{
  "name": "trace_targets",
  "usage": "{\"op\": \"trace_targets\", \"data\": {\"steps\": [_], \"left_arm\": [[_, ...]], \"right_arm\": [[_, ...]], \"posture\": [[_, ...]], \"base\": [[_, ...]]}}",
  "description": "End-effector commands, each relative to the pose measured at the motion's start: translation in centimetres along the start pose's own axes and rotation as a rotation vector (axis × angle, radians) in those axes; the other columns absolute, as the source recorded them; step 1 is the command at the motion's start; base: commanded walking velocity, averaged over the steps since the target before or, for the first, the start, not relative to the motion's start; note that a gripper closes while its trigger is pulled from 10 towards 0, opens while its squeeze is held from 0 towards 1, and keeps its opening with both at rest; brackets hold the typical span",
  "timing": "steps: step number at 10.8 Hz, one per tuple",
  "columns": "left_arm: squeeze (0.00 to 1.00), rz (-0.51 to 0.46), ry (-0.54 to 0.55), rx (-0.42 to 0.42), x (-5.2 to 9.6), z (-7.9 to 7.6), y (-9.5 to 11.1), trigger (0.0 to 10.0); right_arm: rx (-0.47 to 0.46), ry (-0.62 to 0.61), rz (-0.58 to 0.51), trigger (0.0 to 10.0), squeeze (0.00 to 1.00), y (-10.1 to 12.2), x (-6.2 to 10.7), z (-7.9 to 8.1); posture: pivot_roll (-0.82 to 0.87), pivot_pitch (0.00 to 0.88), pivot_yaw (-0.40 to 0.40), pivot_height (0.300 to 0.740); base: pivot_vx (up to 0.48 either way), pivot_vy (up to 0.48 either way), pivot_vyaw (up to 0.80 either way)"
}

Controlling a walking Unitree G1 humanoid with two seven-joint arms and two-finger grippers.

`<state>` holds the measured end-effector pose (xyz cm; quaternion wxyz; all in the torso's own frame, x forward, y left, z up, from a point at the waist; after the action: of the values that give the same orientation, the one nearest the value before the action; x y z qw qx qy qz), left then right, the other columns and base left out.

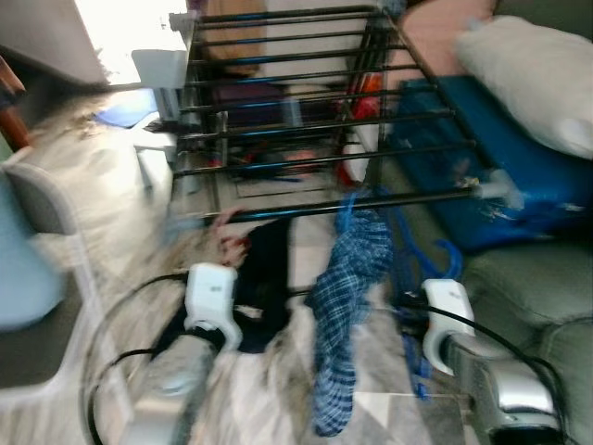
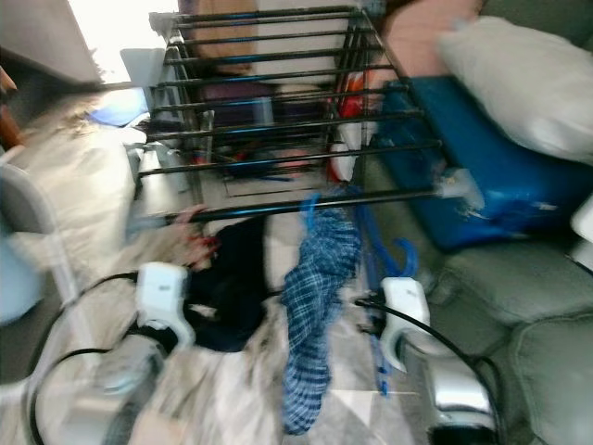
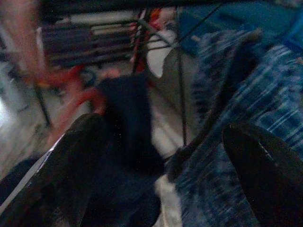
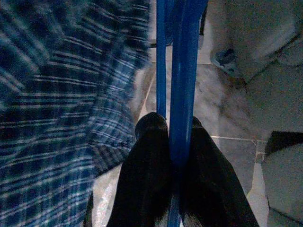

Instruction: Hang hanger

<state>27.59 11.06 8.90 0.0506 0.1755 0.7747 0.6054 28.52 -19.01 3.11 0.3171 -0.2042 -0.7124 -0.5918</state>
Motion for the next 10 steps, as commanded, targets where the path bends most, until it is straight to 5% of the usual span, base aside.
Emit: {"op": "trace_targets", "data": {"steps": [1,6,10], "left_arm": [[0.00,-0.006,-0.026,0.004,-0.1,-0.7,0.2,10.0],[0.00,0.002,-0.024,0.006,-0.1,-0.7,0.1,10.0],[0.00,0.008,-0.029,0.001,-0.2,-0.6,0.1,10.0]], "right_arm": [[-0.004,-0.017,-0.001,10.0,0.00,0.0,0.2,-0.6],[0.027,0.004,-0.002,10.0,0.00,0.4,0.0,-0.6],[0.101,0.033,-0.088,10.0,0.00,4.9,-0.8,-1.4]], "posture": [[-0.12,0.017,0.020,0.740],[-0.12,0.015,0.024,0.740],[-0.11,0.016,0.031,0.740]], "base": [[0.300,0.000,0.00],[0.108,0.000,0.00],[0.000,0.000,0.00]]}}
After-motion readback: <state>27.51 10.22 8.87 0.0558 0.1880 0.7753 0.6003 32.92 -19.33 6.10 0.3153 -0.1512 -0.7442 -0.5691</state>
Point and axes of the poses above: a point about 5 cm out from each wrist's last joint towards the gripper, its own x axis pointing back from the gripper into the wrist, its own y axis along the axis of the wrist's last joint, z = x × y, the point moved 3 cm from there along -x, pointing out of the wrist towards the gripper, and after that the axes turned 11 degrees about x, right-handed, at the moved point
